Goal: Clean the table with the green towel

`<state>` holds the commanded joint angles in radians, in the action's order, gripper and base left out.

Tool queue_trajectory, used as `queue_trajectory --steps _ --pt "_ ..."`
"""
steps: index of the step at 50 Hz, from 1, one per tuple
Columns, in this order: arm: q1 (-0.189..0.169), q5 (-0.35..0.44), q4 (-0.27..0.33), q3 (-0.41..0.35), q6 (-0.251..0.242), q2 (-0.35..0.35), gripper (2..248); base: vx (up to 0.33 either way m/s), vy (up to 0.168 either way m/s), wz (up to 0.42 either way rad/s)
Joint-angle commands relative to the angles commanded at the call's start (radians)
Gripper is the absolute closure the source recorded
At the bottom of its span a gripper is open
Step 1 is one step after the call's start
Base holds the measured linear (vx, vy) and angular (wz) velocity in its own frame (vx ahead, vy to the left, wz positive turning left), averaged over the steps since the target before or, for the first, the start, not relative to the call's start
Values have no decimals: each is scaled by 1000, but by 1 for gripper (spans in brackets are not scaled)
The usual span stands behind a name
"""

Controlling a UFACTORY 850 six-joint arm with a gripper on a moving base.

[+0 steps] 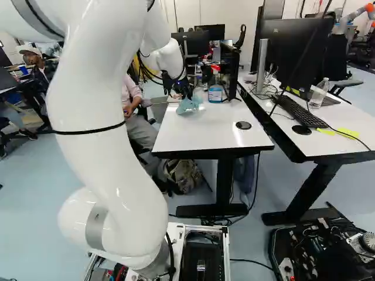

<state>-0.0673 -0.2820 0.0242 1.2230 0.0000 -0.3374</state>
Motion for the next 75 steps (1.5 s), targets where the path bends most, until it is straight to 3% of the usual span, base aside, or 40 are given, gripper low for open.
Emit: queue_trajectory --steps 15,53,75 --pt "4 28 0 44 0 -67 213 0 0 0" --pt "4 82 0 63 0 -160 213 0 0 0" --pt "4 81 0 63 0 -160 213 0 0 0"
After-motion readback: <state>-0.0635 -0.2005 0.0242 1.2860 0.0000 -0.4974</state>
